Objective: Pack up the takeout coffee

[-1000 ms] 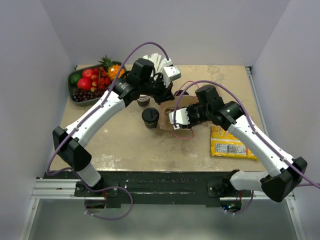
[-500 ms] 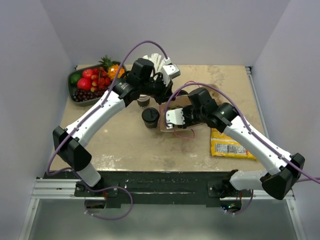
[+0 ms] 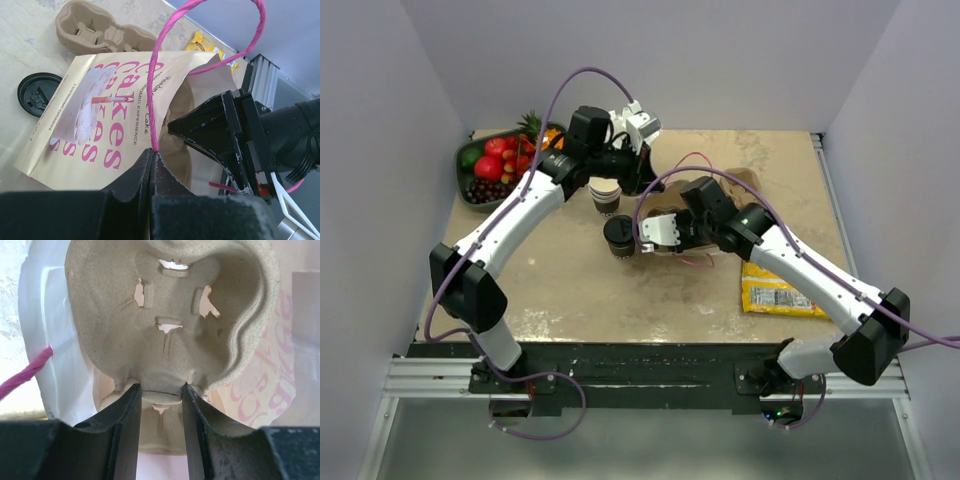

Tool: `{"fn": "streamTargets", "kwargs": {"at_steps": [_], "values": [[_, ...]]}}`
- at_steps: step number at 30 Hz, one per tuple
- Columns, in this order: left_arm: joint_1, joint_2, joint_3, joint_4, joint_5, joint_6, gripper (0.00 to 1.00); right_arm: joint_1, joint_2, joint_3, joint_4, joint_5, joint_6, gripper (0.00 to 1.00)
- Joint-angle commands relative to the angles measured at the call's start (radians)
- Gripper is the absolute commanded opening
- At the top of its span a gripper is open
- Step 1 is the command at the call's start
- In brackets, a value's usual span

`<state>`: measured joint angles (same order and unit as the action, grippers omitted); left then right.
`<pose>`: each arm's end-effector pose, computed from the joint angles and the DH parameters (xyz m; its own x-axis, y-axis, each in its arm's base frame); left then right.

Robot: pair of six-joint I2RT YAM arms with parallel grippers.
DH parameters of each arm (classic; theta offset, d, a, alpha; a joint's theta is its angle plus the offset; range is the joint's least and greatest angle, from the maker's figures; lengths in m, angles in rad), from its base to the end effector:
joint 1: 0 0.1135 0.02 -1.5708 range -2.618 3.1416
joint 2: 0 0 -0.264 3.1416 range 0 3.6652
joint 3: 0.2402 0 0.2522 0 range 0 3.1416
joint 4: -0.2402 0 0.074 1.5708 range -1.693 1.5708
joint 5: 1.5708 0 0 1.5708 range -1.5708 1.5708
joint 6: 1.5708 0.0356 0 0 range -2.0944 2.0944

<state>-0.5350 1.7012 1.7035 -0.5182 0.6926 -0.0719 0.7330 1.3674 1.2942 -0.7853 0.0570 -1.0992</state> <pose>0.3216 -0.2170 0.3858 -0.4858 0.2236 -0.8450 0.8375 0.3959 -0.3767 0.2146 0.1905 0.3311 0.3149 -0.9132 -0.2585 -0.7920 -0.1027 -0.6018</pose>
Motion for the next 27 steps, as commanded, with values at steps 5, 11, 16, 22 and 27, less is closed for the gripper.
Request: {"fn": "streamTargets", "kwargs": {"at_steps": [5,11,16,22,27], "values": [[0.017,0.041,0.015,0.084,0.143,-0.101,0.00,0.005,0.010,-0.023,0.086,0.060,-0.019,0.00],[0.015,0.054,0.005,0.110,0.200,-0.135,0.00,0.003,0.071,0.014,0.089,0.046,-0.027,0.00],[0.015,0.057,0.008,0.087,0.144,-0.109,0.00,0.005,0.104,0.026,0.109,0.096,-0.036,0.00],[0.026,0.052,0.005,0.070,0.128,-0.092,0.00,0.005,0.104,0.030,0.096,0.132,-0.028,0.00],[0.033,0.057,0.008,0.050,0.156,-0.069,0.00,-0.004,0.113,0.007,0.133,0.153,0.007,0.00]]}}
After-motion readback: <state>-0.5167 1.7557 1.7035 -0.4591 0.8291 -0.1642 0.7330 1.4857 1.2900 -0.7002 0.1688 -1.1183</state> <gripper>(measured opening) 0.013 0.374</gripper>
